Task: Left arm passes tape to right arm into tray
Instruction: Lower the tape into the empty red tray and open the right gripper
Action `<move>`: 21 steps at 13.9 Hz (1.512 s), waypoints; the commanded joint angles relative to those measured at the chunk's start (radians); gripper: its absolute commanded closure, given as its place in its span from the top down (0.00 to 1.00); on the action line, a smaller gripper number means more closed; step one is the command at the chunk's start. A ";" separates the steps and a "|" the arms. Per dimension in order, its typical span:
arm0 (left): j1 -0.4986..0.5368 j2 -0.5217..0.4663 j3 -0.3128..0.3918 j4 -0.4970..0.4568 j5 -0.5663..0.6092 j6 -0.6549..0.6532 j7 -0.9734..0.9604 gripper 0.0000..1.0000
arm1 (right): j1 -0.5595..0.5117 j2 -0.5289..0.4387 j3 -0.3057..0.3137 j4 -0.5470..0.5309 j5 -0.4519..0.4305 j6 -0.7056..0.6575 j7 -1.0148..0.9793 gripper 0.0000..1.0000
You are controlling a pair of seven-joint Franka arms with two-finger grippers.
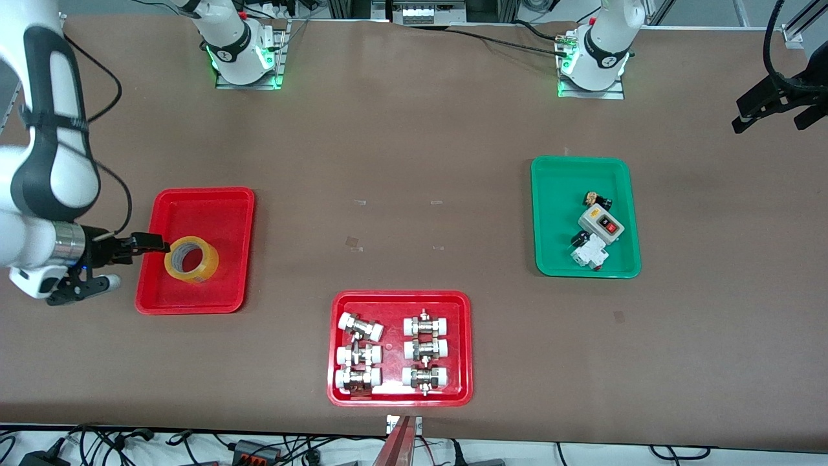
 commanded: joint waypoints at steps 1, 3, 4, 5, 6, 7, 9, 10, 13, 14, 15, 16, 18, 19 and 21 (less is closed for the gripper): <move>0.007 0.002 0.000 0.014 -0.015 -0.001 0.025 1.00 | 0.029 -0.069 0.000 -0.022 -0.065 -0.097 0.203 1.00; 0.007 0.002 0.000 0.014 -0.015 -0.001 0.026 1.00 | 0.052 -0.100 0.000 0.063 -0.122 -0.194 0.272 1.00; 0.007 0.002 0.000 0.014 -0.015 -0.001 0.026 1.00 | 0.051 -0.100 0.000 0.124 -0.136 -0.267 0.273 1.00; 0.007 0.002 0.001 0.013 -0.015 -0.001 0.026 1.00 | 0.049 -0.100 -0.005 0.183 -0.135 -0.324 0.263 1.00; 0.007 0.002 0.001 0.013 -0.015 -0.001 0.026 1.00 | 0.043 -0.095 -0.003 0.247 -0.129 -0.355 0.262 1.00; 0.007 0.002 0.001 0.013 -0.015 -0.001 0.026 1.00 | 0.040 -0.095 -0.003 0.281 -0.127 -0.351 0.260 1.00; 0.008 0.002 0.001 0.011 -0.015 -0.001 0.026 1.00 | 0.038 -0.097 -0.008 0.315 -0.132 -0.349 0.279 1.00; 0.010 0.002 0.001 0.011 -0.015 -0.001 0.026 1.00 | 0.040 -0.098 -0.008 0.311 -0.133 -0.337 0.283 1.00; 0.011 0.004 0.001 0.009 -0.015 -0.001 0.028 1.00 | 0.046 -0.130 -0.009 0.234 -0.142 -0.231 0.283 1.00; 0.011 0.004 0.001 0.009 -0.015 0.000 0.028 1.00 | 0.043 -0.171 -0.009 0.147 -0.145 -0.161 0.283 1.00; 0.013 0.004 0.001 0.009 -0.015 0.000 0.029 1.00 | 0.035 -0.233 -0.009 0.048 -0.145 -0.080 0.282 1.00; 0.013 0.004 0.001 0.009 -0.015 0.000 0.029 1.00 | 0.035 -0.267 -0.009 0.003 -0.147 -0.043 0.276 1.00; 0.013 0.002 0.001 0.009 -0.015 0.000 0.029 1.00 | 0.035 -0.276 -0.009 -0.001 -0.150 -0.045 0.266 1.00; 0.013 0.004 0.001 0.009 -0.015 0.000 0.029 1.00 | 0.038 -0.308 -0.009 -0.037 -0.151 -0.045 0.268 1.00; 0.013 0.004 0.001 0.008 -0.015 0.000 0.029 1.00 | 0.035 -0.386 -0.009 -0.155 -0.155 -0.012 0.268 1.00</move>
